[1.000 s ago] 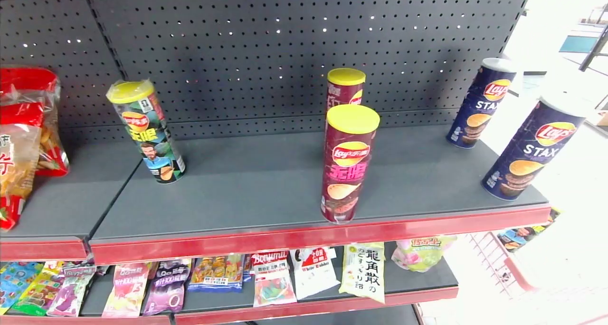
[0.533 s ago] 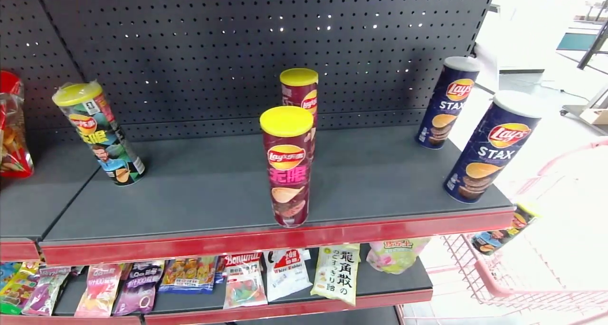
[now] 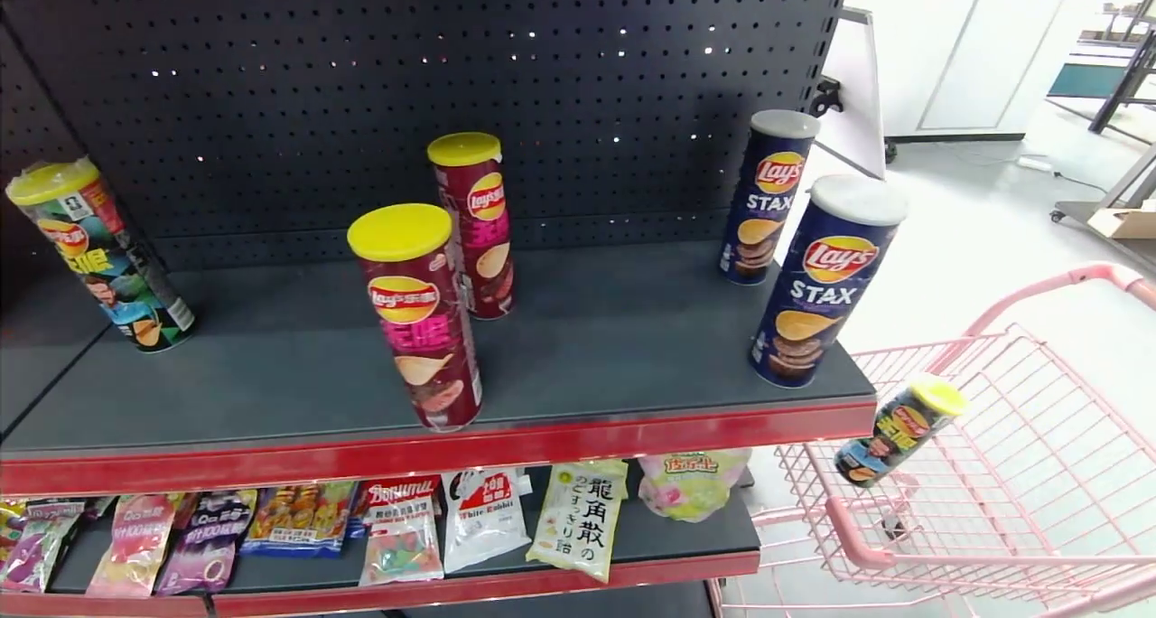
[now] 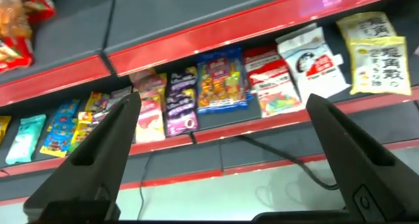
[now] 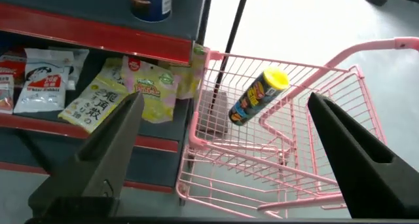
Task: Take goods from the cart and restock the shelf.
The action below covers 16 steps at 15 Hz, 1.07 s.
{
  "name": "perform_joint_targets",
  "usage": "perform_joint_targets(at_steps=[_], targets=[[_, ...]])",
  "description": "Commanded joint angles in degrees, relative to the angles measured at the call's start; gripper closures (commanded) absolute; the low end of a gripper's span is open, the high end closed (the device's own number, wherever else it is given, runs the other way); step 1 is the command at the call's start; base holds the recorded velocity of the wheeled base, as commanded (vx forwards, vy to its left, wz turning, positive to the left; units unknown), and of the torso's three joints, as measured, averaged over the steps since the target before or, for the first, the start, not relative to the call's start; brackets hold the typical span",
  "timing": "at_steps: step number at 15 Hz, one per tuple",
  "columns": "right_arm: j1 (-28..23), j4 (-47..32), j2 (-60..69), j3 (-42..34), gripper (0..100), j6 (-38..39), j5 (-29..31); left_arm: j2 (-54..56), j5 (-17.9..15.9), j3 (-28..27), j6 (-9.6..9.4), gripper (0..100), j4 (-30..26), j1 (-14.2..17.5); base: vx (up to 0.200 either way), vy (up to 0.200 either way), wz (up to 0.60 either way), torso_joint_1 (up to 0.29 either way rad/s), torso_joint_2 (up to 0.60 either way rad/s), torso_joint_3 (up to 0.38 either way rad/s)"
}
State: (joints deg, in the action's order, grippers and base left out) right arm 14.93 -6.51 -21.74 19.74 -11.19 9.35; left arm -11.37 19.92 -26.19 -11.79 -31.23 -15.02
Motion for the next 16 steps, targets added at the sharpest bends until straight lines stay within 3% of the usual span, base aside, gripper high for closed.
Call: perform_joint_targets(at_steps=[1,10,11,16], targets=[[0.0,0.0,-0.1,0.0,0,-0.1,0.1,-0.1,0.0,0.1,0.01,0,-0.1,0.0,0.0,-0.2,0.0,-0.002,-0.01,0.007],[-0.1,-0.1,-0.3,0.0,0,-0.9,0.8,-0.1,0.0,0.6,-0.16,0,-0.1,0.0,0.0,-0.2,0.0,0.002,0.0,0.002],[-0.1,-0.1,-0.6,0.0,0,-1.0,1.7,-0.1,0.0,0.7,-2.01,0,-0.1,0.0,0.0,0.0,0.0,0.0,0.0,0.0],[-0.1,-0.1,-0.7,-0.6,0,-1.1,1.7,-0.1,-0.1,1.4,-2.98,0,0.0,-0.7,0.0,0.0,0.0,0.0,0.0,0.0]])
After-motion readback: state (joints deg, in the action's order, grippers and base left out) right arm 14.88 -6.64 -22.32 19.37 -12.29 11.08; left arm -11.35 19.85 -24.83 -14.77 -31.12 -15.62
